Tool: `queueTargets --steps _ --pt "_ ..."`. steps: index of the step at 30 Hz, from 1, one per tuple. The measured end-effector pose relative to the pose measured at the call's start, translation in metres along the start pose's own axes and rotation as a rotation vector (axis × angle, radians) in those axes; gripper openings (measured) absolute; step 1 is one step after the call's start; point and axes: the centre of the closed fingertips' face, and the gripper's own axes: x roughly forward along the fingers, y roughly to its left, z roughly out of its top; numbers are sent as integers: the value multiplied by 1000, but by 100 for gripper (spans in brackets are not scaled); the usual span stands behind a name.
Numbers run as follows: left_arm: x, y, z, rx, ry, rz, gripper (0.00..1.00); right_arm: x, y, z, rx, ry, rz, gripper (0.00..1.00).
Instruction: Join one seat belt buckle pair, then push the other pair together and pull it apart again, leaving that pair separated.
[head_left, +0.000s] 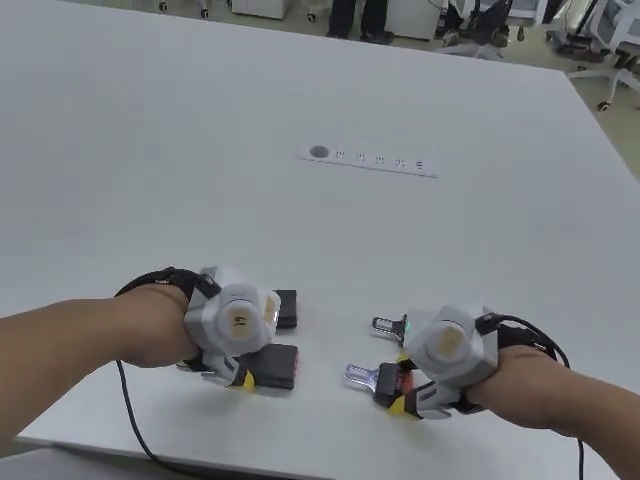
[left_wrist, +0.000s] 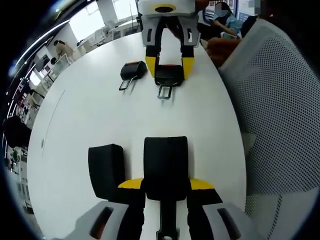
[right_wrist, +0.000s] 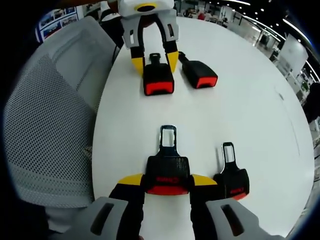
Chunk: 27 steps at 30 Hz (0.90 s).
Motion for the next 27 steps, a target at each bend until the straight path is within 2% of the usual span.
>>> queueTargets --steps 4,10,15,27 --pt "0 0 0 -1 2 -5 33 2 -1 1 -35 23 16 32" --pt "0 0 0 -15 7 -3 33 3 0 4 -49 40 18 32" --pt "0 -1 0 -14 21 -1 33 7 1 17 -26 12 4 32" --pt "0 0 -1 -13 31 -12 33 24 7 47 -40 -34 7 32"
